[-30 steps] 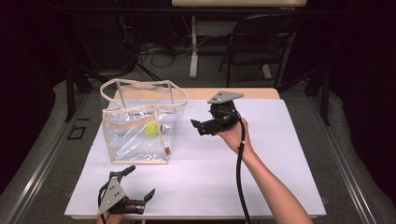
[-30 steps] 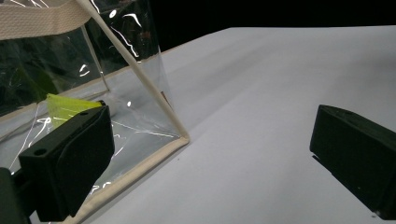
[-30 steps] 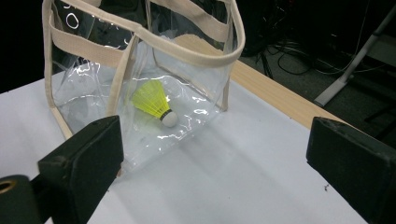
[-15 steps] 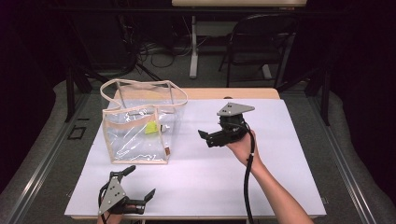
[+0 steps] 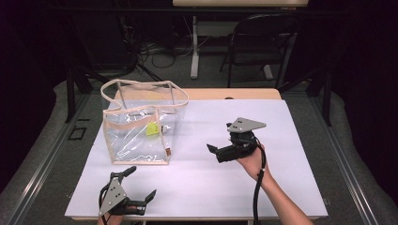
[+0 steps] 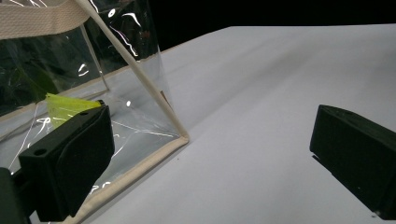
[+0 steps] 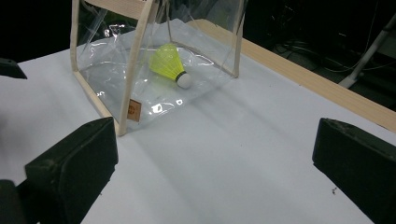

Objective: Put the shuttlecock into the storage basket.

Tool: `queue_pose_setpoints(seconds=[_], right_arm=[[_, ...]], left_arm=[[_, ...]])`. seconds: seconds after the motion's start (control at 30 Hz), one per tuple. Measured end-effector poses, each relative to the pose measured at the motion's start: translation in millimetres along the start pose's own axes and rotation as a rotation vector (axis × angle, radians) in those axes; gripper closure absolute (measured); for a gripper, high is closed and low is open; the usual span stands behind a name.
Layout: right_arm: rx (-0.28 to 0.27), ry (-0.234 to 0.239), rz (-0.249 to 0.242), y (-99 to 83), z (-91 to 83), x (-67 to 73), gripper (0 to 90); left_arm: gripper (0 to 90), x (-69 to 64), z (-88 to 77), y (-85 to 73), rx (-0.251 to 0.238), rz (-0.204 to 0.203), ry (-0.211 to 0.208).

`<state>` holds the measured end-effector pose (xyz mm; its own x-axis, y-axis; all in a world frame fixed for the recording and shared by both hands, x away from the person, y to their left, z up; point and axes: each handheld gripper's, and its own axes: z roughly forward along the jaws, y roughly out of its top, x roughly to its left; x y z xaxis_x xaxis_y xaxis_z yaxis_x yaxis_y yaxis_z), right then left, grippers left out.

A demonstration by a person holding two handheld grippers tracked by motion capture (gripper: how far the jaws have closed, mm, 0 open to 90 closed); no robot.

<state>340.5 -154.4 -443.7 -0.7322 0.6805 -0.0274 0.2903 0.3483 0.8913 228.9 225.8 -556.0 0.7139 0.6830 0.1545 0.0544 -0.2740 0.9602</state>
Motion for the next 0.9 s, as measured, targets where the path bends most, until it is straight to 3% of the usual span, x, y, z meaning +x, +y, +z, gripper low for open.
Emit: queue_pose_setpoints(seconds=[0.5,0.9], right_arm=[[-0.023,0.0,0.01,-39.2,-19.4,4.9,0.0],[-0.04,-0.002,-0.012,-69.4,-33.8,11.1,0.0]], left_arm=[[0.0,-1.2,0.4,0.2,0.003,0.002,-0.001],[0.0,-1.1,0.5,0.1,0.004,0.0,-0.001]])
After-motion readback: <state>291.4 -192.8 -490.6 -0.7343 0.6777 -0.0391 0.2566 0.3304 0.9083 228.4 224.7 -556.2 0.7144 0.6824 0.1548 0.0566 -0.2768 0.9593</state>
